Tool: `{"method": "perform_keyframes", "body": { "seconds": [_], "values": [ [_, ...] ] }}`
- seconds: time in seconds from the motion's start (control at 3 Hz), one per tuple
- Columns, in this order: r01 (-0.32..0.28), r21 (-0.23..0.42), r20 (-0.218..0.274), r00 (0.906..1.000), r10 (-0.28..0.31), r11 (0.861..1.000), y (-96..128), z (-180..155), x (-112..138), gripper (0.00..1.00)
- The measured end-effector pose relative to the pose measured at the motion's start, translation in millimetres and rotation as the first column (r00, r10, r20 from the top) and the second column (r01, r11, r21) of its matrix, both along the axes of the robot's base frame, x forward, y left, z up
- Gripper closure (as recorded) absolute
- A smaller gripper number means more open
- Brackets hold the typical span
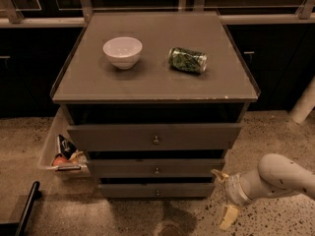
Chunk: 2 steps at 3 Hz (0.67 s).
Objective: Open bottom drawer
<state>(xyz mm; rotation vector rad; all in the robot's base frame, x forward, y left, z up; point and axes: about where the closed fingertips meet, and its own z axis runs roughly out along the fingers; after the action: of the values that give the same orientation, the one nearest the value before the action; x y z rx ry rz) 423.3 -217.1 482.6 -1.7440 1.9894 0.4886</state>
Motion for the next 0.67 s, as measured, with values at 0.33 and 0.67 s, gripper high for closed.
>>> {"method": "perform_keyframes", "body": {
  "seconds": [0.33,0.67],
  "values": [
    [0.007,0.013,0.006,1.0000,-0.007,1.000,-1,-15,7,0.00],
    [0.006,0.036,0.028,0.9996,-0.007,0.999,-1,-32,16,0.00]
  ]
}}
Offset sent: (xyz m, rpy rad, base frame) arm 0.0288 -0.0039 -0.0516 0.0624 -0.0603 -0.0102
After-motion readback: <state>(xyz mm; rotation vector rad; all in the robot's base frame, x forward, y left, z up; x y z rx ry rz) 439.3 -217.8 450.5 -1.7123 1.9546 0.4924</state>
